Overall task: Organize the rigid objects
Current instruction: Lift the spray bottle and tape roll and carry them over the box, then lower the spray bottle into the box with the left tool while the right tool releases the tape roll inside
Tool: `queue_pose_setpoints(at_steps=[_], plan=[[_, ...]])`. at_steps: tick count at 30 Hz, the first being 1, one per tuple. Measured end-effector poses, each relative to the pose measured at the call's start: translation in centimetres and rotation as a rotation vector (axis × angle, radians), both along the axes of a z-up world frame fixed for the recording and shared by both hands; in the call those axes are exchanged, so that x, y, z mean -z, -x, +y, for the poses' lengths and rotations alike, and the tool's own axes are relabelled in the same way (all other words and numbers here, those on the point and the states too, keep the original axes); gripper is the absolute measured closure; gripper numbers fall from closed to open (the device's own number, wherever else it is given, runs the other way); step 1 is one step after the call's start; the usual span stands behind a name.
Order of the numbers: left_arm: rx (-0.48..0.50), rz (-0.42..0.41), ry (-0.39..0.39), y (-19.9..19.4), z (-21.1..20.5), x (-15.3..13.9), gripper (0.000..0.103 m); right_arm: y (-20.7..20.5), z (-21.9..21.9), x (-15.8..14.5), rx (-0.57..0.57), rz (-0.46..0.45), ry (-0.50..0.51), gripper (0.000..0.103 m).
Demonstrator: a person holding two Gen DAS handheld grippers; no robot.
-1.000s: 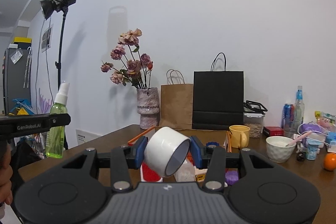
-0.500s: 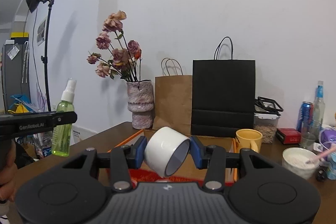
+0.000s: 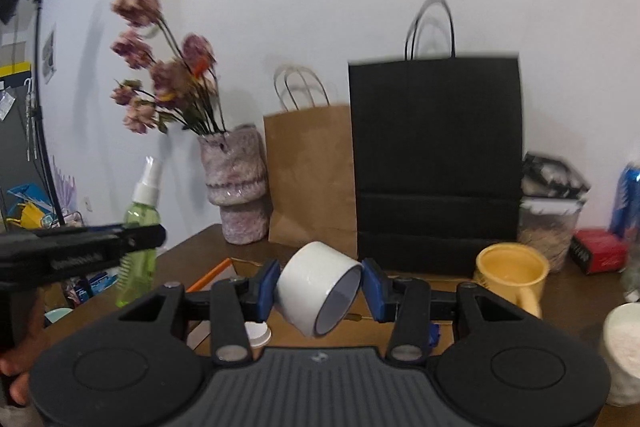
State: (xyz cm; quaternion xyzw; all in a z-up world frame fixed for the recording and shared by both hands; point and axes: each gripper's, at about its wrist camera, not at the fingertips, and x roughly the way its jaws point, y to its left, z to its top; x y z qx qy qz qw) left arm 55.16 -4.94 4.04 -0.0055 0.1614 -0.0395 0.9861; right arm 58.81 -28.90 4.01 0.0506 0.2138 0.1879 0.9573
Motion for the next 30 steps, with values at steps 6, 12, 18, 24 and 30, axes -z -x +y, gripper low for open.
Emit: queue_pose_setpoints(at_steps=[6,12,18,24,30], plan=[[-0.018,0.224,-0.097,-8.4,-0.1,2.9,0.072,-7.9,0.1,3.0,0.006,0.255,-0.092,0.059],[-0.009,0.393,-0.148,-12.3,-0.1,6.3,0.071,-13.1,0.6,6.9,0.036,0.429,-0.016,0.059],[0.015,0.415,-0.202,-13.0,-0.7,6.9,0.063,-14.9,2.0,8.8,0.034,0.47,0.096,0.035],[-0.016,0.42,-0.184,-13.2,-0.1,7.1,0.059,-14.4,2.3,8.1,0.032,0.426,0.103,0.032],[-0.018,0.383,-0.194,-11.3,-0.1,4.8,0.057,-12.6,1.9,6.2,0.034,0.408,0.096,0.031]])
